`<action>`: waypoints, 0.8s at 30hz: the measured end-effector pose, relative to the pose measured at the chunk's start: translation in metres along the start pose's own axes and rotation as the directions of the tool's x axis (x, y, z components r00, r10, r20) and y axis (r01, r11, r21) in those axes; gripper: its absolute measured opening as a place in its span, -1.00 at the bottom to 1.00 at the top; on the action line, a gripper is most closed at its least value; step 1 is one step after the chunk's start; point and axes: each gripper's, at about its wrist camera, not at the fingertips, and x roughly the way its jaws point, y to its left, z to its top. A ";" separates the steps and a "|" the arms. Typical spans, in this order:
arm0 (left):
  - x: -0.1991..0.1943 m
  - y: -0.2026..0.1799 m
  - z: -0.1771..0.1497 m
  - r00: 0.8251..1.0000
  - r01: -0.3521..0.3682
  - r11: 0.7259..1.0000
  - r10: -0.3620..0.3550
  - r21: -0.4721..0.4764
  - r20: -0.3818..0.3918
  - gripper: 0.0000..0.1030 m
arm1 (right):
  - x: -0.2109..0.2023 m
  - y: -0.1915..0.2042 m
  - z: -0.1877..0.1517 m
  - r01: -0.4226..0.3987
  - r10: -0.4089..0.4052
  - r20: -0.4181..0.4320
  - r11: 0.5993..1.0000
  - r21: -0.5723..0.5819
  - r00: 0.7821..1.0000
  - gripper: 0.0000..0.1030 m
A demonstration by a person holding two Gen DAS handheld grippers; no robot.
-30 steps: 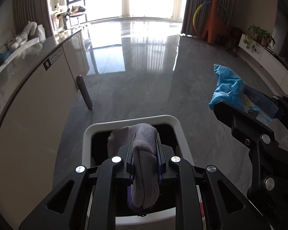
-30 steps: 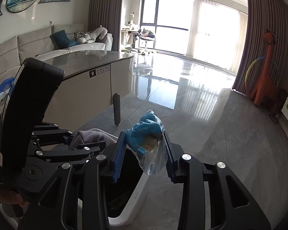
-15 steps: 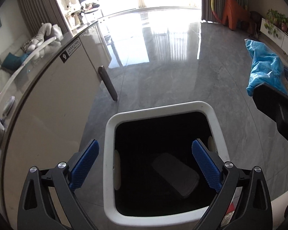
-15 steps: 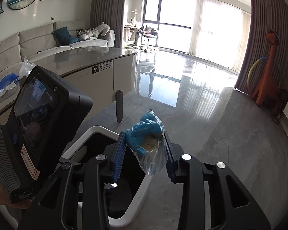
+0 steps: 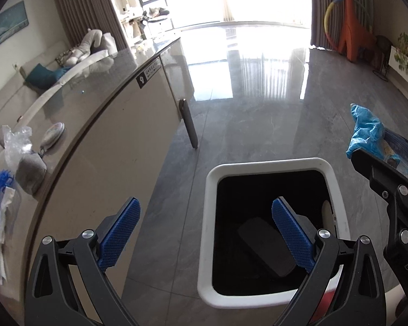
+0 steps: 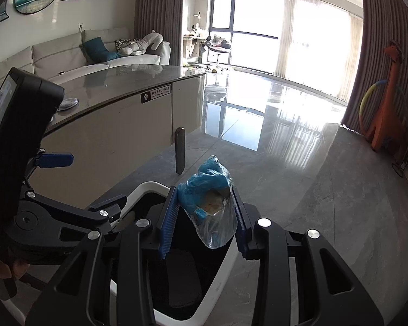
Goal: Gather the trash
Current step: 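Open both grippers to release the pouch and glove into the bin, then return to the table and grasp the white tissue with the left gripper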
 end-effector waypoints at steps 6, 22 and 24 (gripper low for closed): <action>-0.018 0.037 -0.001 0.999 -0.026 0.996 0.029 -0.081 0.033 0.87 | 0.025 0.017 -0.007 -0.041 0.040 -0.043 0.999 -0.024 0.998 -0.25; -0.025 0.065 -0.014 0.995 -0.095 0.991 0.098 -0.097 0.030 0.87 | 0.066 0.048 -0.028 -0.020 0.004 -0.206 0.997 -0.073 0.978 0.92; -0.030 0.067 -0.014 0.993 -0.101 0.990 0.106 -0.096 0.045 0.87 | 0.063 0.049 -0.026 -0.007 -0.008 -0.190 0.997 -0.079 0.982 0.92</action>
